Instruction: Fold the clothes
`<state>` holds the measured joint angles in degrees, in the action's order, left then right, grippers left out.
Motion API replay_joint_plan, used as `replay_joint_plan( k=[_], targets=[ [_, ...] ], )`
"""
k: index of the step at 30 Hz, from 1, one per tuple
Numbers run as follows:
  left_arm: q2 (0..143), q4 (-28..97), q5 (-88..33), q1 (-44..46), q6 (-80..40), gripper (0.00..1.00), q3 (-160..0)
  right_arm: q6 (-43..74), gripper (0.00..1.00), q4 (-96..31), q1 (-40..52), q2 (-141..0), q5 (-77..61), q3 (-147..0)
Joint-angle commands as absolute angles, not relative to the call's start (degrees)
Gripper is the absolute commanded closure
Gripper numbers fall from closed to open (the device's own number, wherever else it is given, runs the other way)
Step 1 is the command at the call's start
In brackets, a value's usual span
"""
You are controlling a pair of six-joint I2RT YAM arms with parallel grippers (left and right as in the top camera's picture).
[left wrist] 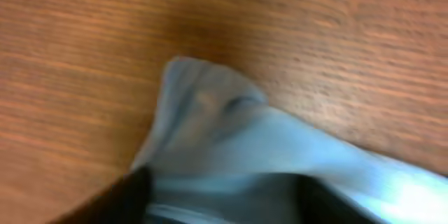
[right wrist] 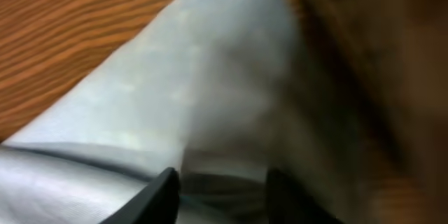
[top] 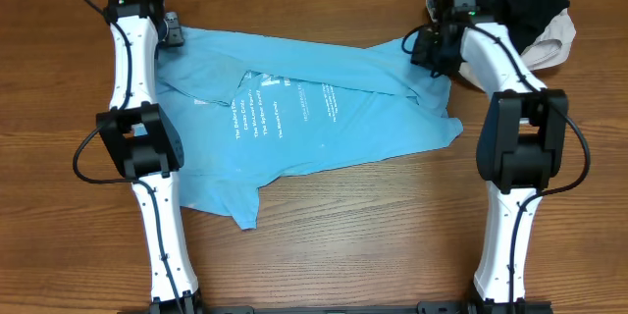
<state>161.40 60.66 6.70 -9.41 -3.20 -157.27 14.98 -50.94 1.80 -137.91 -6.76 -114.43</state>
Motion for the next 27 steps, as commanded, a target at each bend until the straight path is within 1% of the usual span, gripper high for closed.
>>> replay_joint_plan(
  k=[1, 2, 6, 7, 8, 11, 13, 17, 19, 23, 27],
  targets=[
    [159.59, 64.55, 7.92, -9.72, -3.51, 0.08, -163.96, 12.25, 0.4, -54.5, 1.89, -135.59, -8.38, -123.96],
    [158.54, 66.37, 7.92, -9.72, -4.34, 0.0, -166.25, 11.73, 0.35, -56.25, 2.09, -134.78, -9.32, -126.69],
    [153.12, 74.3, 7.51, -9.72, -7.01, 0.0, -174.74, 11.75, 0.19, -67.61, 2.68, -131.2, -10.04, -141.67],
    [151.24, 76.6, 6.42, -9.72, -7.53, 0.0, -176.79, 11.75, 0.11, -70.15, 2.68, -130.34, -10.22, -144.64],
    [149.6, 78.52, 5.04, -9.72, -7.81, 0.0, -178.34, 11.73, 0.0, -72.99, 2.68, -129.27, -10.92, -148.0],
    [142.52, 83.53, -1.89, -9.65, -7.77, 0.0, -180.05, 11.73, 0.0, -80.9, 2.66, -126.02, -15.86, -157.1],
    [138.21, 86.13, -5.04, -9.54, -7.79, 0.0, -180.05, 11.7, 0.0, -85.17, 2.5, -123.85, -16.14, -161.71],
    [131.66, 92.55, -6.02, -8.88, -8.45, 0.0, -180.05, 9.52, 0.0, -92.55, 2.39, -119.44, -16.19, -167.96],
    [129.23, 96.82, -5.87, -8.34, -8.43, 0.0, -180.05, 9.13, 0.0, -96.18, 2.39, -117.08, -16.16, -169.36],
    [124.99, 96.82, -10.61, -6.55, -7.51, 0.0, -177.93, 9.19, 0.0, -97.06, 2.61, -111.68, -16.62, -168.55],
    [119.26, 96.82, -10.0, -3.7, -7.46, 0.0, -173.42, 10.48, 0.0, -97.06, 2.61, -105.6, -16.58, -167.09]
  ],
)
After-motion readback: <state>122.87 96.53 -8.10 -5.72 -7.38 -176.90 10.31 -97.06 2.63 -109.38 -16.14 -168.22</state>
